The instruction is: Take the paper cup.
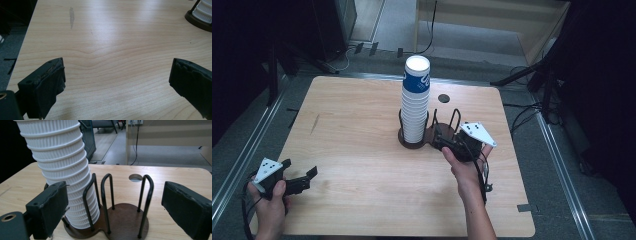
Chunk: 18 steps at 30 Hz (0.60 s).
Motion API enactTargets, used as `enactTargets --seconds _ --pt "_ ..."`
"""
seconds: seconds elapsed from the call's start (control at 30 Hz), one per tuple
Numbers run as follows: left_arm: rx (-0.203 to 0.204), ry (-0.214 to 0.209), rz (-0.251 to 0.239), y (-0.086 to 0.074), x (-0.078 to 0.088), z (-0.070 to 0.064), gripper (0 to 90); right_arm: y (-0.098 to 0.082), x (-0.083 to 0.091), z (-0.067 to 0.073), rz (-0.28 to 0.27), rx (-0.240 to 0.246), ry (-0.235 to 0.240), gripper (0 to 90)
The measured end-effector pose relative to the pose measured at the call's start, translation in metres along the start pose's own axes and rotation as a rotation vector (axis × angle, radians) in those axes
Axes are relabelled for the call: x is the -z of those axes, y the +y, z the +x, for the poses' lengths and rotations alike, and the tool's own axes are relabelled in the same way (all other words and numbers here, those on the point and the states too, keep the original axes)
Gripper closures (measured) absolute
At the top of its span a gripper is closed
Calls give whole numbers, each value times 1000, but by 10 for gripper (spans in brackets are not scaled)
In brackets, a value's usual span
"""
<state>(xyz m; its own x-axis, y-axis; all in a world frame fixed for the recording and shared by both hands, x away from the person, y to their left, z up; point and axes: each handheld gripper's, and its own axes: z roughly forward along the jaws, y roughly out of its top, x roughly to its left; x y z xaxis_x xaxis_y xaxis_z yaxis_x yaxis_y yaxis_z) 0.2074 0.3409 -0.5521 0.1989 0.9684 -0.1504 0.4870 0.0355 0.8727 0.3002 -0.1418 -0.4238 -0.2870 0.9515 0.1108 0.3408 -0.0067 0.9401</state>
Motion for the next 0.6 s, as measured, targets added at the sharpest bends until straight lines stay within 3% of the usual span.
enactTargets --seconds 0.6 --pt "1 -11 2 0 0 1 14 27 -15 28 -29 -1 43 33"
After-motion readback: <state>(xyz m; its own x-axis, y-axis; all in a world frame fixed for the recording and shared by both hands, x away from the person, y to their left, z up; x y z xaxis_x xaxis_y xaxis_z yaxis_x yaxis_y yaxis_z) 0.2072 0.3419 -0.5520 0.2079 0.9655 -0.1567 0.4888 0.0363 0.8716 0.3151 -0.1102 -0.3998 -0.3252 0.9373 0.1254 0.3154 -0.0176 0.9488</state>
